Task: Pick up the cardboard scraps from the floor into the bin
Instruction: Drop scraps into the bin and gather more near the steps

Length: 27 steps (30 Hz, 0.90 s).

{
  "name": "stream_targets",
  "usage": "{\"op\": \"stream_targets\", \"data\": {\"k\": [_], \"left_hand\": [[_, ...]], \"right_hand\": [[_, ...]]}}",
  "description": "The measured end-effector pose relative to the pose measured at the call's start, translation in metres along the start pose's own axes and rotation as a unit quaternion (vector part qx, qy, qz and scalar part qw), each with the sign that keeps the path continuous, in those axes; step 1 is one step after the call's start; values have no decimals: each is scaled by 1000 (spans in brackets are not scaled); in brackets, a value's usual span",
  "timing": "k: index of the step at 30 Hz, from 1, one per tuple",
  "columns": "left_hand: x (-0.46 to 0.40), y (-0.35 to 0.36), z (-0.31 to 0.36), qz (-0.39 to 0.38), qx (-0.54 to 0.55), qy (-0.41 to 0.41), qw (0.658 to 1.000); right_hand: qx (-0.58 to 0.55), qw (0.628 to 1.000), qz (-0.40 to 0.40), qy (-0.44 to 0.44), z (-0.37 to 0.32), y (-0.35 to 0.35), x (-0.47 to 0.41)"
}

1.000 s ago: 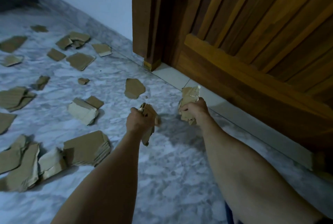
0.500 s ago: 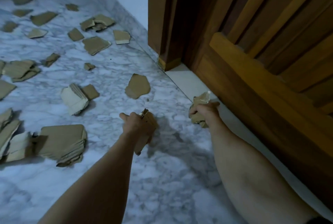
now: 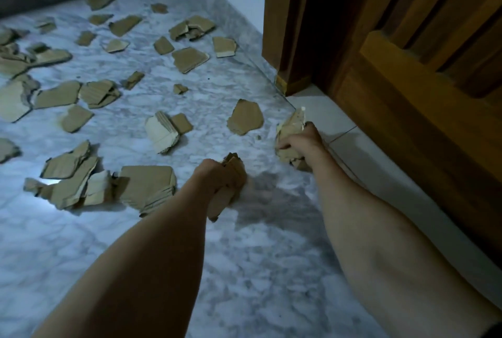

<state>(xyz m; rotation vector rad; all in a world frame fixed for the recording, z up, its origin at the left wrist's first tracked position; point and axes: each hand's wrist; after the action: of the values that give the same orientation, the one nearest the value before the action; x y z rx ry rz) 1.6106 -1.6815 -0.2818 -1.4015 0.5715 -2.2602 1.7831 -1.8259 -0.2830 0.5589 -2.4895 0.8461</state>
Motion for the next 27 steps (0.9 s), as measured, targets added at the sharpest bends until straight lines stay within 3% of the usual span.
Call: {"op": "stream_targets", "data": {"k": [3,7,11,15,19,24,27], "left_hand": [[-1,-45,-29,13,56,1,998],[-1,-99,-69,59,76,22,995],[-7,-119,-109,77,71,15,994],[-17,-102,-129,100,-48,-22,994],[-31,-92,-120,138,-106,15,985],[-35,-100,-113,99,-175,1,980],[-32,-108,-114,121,-193,7,974]], "right_hand": [[-50,997,-50,-16,-29,39,-5],[-26,997,-63,-47,-67,88,-23],[41,996,-74,-13,-93,117,-34],[208,978,-2,28,-93,145,-34],[333,942,30,16,-101,148,-34],[269,963,-31,-6,-103,139,-30],[292,956,-4,8,-105,134,-19]]}}
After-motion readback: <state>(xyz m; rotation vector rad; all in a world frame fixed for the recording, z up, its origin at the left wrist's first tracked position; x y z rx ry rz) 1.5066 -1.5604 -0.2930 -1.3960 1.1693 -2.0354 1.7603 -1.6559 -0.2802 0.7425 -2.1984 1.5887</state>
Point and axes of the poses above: each hand's wrist, its own x-axis away from the middle knuckle, its own y-axis out of the palm, z = x × y, and after that the axes turned 1 degree about -y, right-handed
